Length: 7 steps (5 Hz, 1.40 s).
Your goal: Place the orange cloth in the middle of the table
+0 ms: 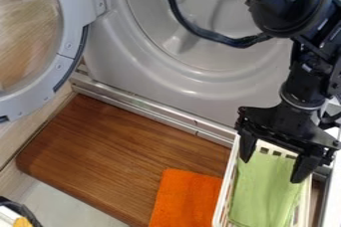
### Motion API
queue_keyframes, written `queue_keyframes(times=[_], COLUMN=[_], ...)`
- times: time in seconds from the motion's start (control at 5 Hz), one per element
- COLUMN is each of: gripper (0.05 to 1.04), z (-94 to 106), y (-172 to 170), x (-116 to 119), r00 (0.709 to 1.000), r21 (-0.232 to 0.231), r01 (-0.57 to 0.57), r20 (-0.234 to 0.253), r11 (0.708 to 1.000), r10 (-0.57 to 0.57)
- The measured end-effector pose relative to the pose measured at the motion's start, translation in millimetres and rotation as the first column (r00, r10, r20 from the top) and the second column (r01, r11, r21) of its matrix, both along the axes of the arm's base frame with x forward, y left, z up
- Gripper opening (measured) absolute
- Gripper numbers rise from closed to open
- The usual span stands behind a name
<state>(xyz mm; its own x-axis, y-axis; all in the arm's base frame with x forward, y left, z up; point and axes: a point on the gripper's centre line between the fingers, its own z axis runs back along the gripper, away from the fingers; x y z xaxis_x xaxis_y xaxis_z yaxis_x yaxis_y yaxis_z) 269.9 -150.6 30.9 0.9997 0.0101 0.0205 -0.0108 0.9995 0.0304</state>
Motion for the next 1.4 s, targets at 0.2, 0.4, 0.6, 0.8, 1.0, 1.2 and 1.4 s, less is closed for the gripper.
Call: queue_keyframes(times=[0.2,0.4,0.6,0.8,1.0,1.2,1.4], gripper=[1.001,1.001,1.001,1.001,1.001,1.000,1.000], z=[-8.1,14.9,35.7,12.5,-27.5,-57.6,-78.9], y=[2.0,2.0,27.0,57.2,73.8,84.7,82.7], x=[-3.4,5.0,-12.8,-27.4,-31.1,-31.6,-34.5], r00=[1.000,1.000,0.999,0.998,0.996,0.993,0.992], r21=[0.017,0.036,0.071,0.107,0.099,0.060,0.032], r01=[0.000,0.020,-0.006,-0.049,-0.093,-0.117,-0.128], r20=[-0.029,-0.008,0.045,0.030,0.012,0.025,0.024], r11=[1.000,0.999,0.997,0.993,0.991,0.991,0.991], r10=[0.000,-0.020,0.003,0.046,0.092,0.115,0.127])
